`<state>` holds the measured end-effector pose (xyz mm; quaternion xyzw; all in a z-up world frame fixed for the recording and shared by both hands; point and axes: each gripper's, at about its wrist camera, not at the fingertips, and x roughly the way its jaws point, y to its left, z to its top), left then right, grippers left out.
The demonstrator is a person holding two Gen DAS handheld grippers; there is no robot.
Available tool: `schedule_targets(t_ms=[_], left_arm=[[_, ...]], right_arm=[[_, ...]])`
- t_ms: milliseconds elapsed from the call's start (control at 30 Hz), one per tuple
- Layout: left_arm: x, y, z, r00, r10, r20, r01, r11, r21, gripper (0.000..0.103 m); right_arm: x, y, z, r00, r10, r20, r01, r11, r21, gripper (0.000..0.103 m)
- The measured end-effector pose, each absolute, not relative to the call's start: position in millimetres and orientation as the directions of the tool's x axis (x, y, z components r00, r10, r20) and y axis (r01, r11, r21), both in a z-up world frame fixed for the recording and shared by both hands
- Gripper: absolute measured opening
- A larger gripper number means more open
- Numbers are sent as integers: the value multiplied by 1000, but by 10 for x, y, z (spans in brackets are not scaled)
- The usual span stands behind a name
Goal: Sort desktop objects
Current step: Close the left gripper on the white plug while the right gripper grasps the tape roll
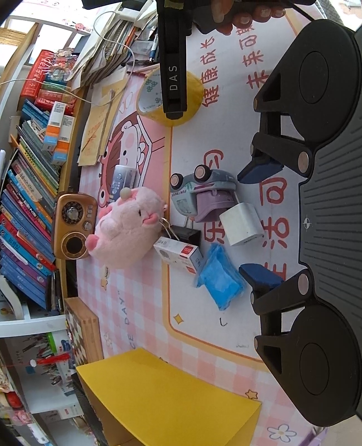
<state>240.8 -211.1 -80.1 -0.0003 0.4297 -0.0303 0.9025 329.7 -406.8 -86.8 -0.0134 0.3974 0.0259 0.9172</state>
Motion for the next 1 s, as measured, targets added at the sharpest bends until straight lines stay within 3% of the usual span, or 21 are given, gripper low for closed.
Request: schedule_targets(t_ms=[300,800,900,967,1000], left_arm=[[2539,-2145,-916,616,-43,-787,54,998,-13,37],[2335,-1881,-681,641,-48,-766,8,998,-55,36],[2312,-1848,-628,652,-46,-756,0,998,-61,36],[2296,-1843,-607,658,-45,-752,-1,998,-60,36],[2288,-1843,-600,660,-46,-750,1,998,-61,36]], right_arm=[[3411,-4064,-909,682,25,-731,-63,998,-24,103],[3533,-4055,-982,680,22,-733,-68,997,-33,103],[3530,-4060,-988,680,24,-733,-69,997,-32,99],[3530,-4062,-987,680,40,-732,-79,997,-20,86],[3526,-4063,-987,680,35,-733,-74,997,-21,86]])
